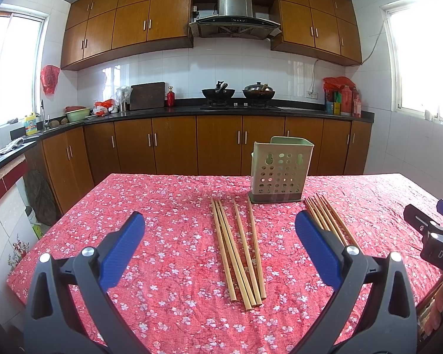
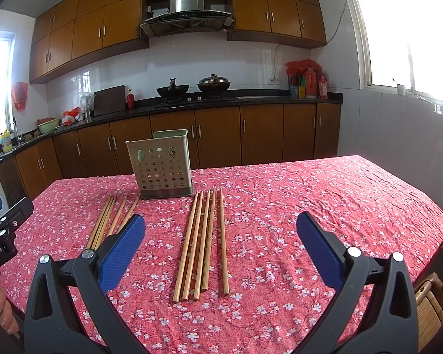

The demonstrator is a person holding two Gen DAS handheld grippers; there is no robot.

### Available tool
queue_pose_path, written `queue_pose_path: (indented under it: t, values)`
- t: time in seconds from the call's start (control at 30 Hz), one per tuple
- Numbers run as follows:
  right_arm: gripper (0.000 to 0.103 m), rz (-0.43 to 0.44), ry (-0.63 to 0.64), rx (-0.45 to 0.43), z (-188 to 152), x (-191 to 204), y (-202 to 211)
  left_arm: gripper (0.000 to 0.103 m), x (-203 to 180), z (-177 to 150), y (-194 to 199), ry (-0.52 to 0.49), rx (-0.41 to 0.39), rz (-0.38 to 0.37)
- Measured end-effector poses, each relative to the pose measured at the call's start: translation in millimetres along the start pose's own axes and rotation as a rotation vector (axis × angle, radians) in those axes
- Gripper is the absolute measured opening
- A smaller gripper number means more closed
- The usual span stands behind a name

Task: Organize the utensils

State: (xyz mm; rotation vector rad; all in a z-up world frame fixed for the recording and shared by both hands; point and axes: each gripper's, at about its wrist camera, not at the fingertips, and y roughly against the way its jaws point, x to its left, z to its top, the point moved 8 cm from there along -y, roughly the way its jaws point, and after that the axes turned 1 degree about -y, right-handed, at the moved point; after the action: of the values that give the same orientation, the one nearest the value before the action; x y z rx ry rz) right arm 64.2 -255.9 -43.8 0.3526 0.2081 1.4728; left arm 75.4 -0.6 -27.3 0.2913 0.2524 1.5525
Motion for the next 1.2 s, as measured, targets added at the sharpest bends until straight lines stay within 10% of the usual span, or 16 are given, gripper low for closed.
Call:
queue_pose_path:
  t: [0.9, 1.2]
  values:
    - [0.101, -0.003, -0.002, 0.014, 0, -5, -1, 0.099, -4, -3, -10, 0.007, 0.013, 0.002]
    - [0.101, -0.032, -0.08, 0.189, -24, -25, -51, 0.099, 11, -34, -52, 0.051, 0.181, 0.04]
